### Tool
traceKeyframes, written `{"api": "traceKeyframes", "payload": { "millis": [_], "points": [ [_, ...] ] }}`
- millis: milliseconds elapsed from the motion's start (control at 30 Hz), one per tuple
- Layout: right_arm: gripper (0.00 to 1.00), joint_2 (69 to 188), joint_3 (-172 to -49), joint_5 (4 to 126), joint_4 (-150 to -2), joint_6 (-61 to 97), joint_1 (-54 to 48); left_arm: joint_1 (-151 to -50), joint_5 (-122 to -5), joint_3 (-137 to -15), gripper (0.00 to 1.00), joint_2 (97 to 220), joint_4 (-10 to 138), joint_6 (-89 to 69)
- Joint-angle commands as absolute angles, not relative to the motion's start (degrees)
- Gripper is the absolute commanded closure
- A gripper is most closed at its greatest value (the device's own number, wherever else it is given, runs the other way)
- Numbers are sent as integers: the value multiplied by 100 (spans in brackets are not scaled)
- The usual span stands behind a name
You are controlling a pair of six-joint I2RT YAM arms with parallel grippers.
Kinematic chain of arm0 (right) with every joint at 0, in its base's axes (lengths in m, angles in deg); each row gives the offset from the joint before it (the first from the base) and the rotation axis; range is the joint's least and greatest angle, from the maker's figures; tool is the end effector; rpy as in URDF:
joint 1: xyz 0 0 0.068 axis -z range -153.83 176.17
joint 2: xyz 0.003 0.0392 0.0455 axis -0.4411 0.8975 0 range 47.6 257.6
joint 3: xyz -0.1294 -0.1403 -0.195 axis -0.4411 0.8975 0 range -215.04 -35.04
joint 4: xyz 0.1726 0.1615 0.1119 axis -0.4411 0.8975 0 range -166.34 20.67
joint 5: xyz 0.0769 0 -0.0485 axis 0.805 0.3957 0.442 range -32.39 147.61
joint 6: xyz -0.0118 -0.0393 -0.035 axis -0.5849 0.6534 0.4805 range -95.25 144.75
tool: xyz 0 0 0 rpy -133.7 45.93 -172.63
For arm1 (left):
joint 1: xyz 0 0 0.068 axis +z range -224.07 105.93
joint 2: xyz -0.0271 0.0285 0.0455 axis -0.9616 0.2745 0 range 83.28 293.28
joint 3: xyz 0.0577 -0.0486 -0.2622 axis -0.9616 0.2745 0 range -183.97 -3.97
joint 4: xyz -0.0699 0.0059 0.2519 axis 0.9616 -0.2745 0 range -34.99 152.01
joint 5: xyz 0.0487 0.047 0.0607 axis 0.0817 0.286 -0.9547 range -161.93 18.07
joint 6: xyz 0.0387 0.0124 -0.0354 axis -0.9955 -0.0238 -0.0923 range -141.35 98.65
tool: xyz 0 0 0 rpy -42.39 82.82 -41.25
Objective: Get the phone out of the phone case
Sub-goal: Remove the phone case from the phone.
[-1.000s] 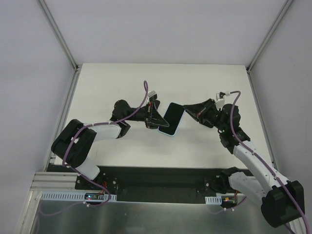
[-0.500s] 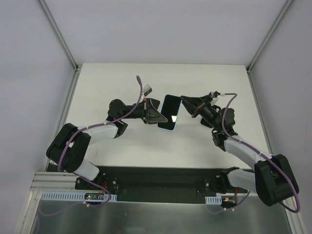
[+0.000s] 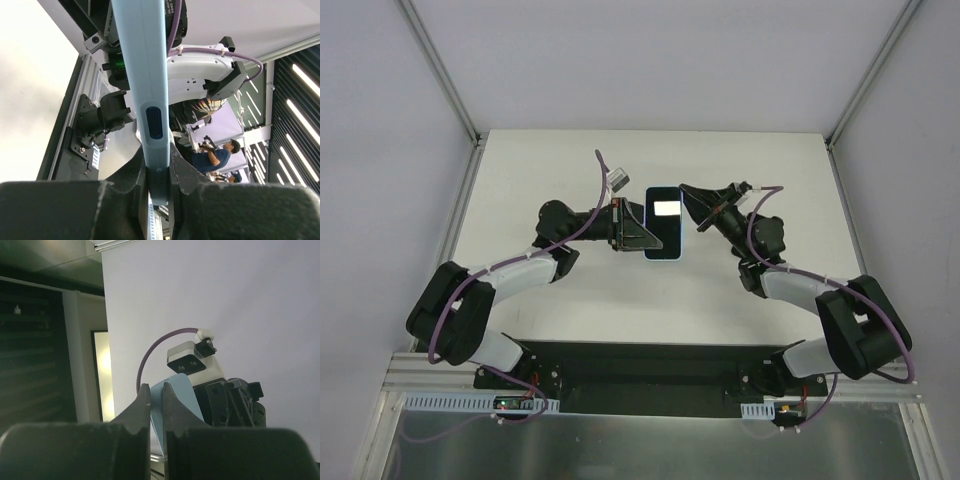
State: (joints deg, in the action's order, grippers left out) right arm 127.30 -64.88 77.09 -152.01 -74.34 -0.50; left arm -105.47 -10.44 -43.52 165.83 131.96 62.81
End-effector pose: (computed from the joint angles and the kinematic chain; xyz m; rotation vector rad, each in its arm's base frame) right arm 0.2391 0.1333 0.2715 0.5138 1.3456 2.0808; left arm 0.2286 -0.1762 0.2933 0.5436 1.6990 -2.1727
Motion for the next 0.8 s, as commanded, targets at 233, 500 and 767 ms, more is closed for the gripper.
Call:
{"api": "traceKeyframes", "payload": {
  "millis": [233, 500, 767],
  "points": [
    [98, 13197, -7282, 7756, -16414, -7651, -389, -10694, -277, -5064, 100, 15826, 15579, 6056],
    [98, 13277, -7371, 7765, -16405, -7449, -512, -10624, -267, -5231, 100, 15474, 15368, 5977],
    [98, 12812, -6976, 8168, -15117, -6055, -503, -10475, -276, -5100, 100, 15491, 15210, 6108]
  ]
}}
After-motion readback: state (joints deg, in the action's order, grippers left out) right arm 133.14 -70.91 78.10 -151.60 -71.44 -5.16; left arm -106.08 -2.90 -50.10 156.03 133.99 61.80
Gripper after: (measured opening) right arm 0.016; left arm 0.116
